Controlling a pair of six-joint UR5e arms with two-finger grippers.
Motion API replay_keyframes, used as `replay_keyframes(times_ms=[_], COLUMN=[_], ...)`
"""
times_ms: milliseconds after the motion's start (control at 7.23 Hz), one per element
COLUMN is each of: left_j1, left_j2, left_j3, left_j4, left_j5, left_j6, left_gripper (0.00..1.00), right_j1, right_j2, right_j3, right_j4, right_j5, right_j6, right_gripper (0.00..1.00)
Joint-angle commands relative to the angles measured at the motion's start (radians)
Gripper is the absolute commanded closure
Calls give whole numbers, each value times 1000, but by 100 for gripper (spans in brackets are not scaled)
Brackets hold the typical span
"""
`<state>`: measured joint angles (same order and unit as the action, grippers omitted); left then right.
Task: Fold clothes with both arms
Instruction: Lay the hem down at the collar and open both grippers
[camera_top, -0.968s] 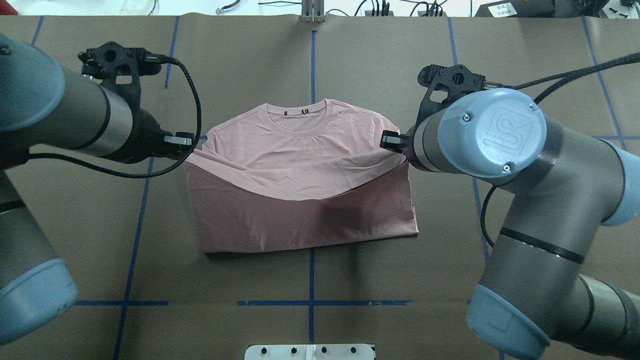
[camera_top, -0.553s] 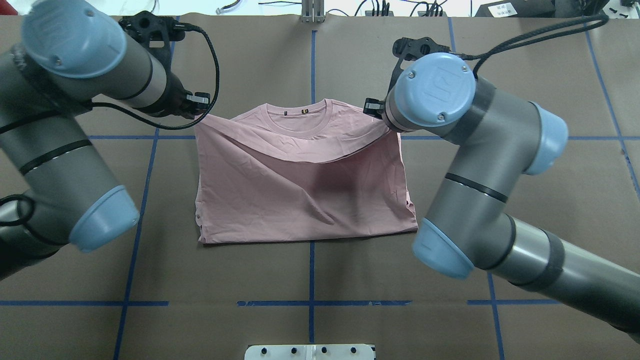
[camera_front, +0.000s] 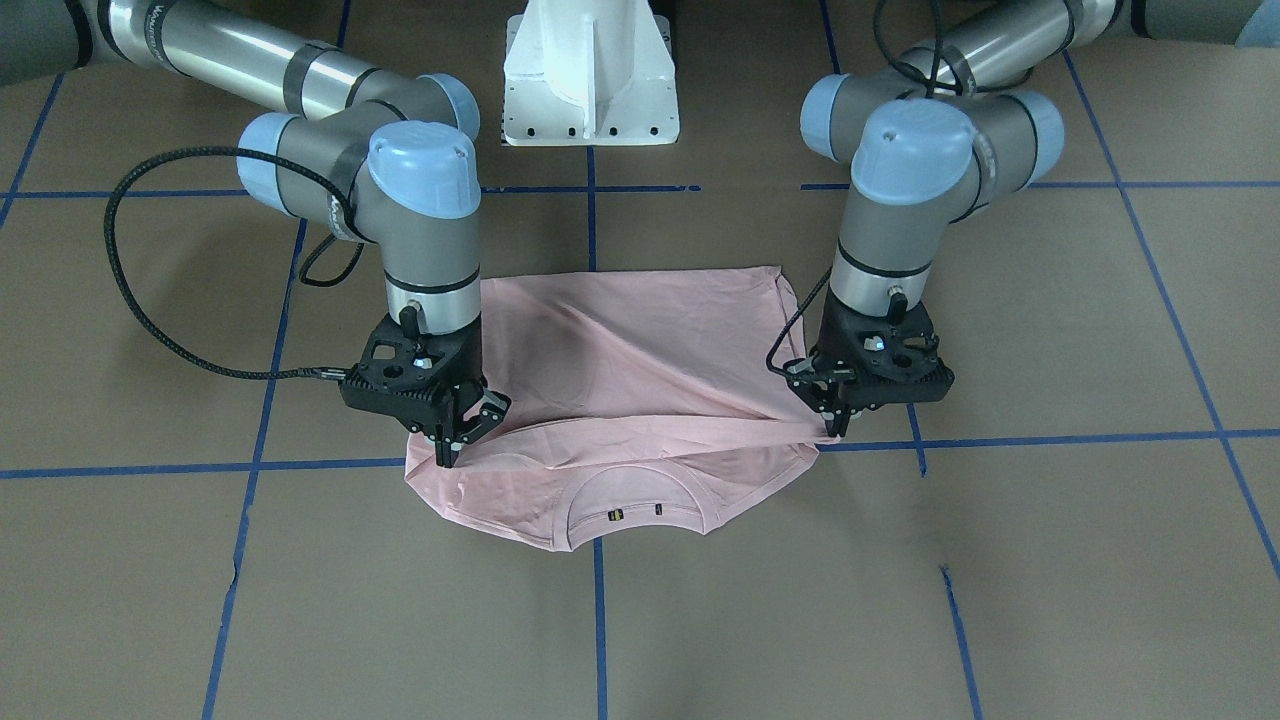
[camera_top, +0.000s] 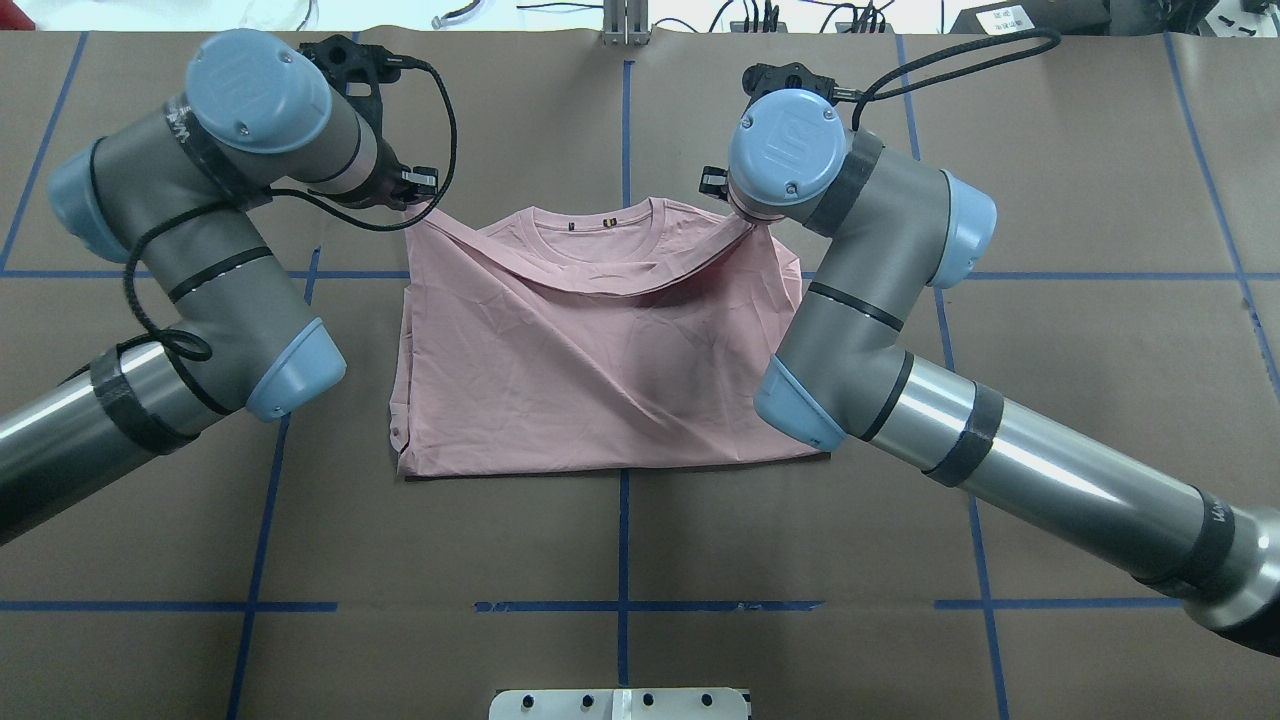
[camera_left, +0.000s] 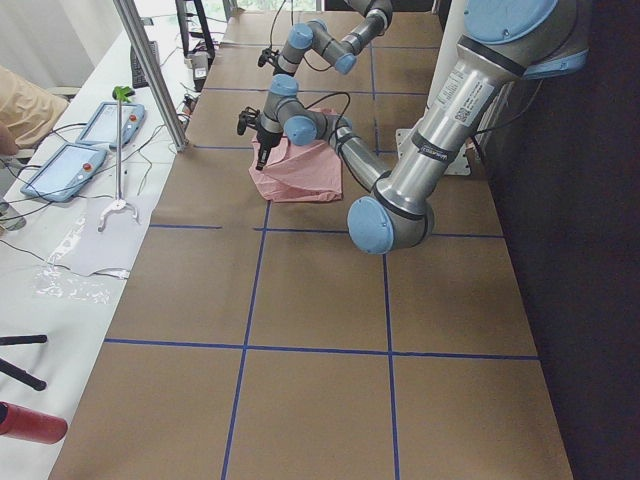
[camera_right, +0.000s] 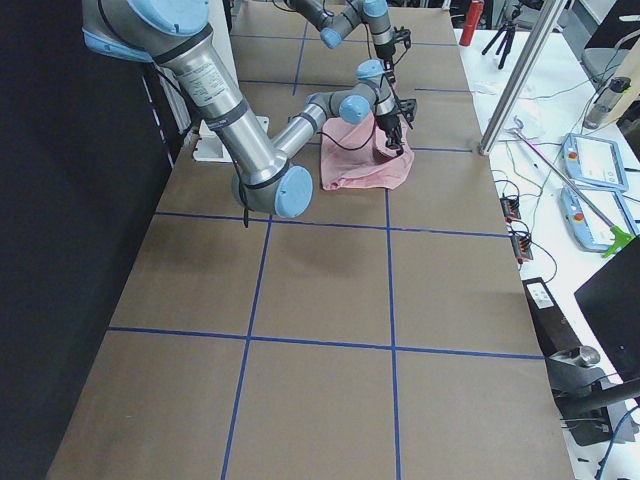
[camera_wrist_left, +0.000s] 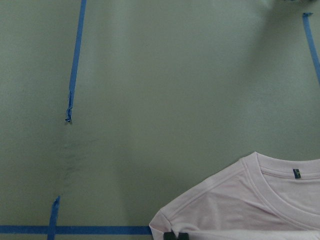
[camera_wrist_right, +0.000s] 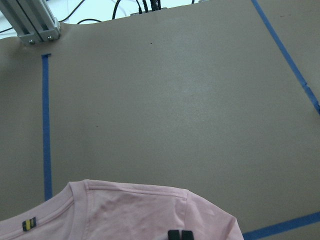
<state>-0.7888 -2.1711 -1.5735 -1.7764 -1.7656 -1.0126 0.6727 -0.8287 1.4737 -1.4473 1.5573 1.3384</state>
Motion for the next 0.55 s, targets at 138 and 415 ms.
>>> replay_keyframes(times_ms=[138, 415], left_j1=[29, 57], left_j2=[13, 22], left_j3=[87, 87], left_j4=[-75, -77], left_j5=[27, 37], left_j6=[-4, -7], left_gripper=[100, 100], right_j1=[5, 18], right_j2=[5, 3], right_j3=[-81, -137], right_j4=[19, 76], right_j5=[1, 1], right_j6=[-16, -16], right_gripper=[100, 100])
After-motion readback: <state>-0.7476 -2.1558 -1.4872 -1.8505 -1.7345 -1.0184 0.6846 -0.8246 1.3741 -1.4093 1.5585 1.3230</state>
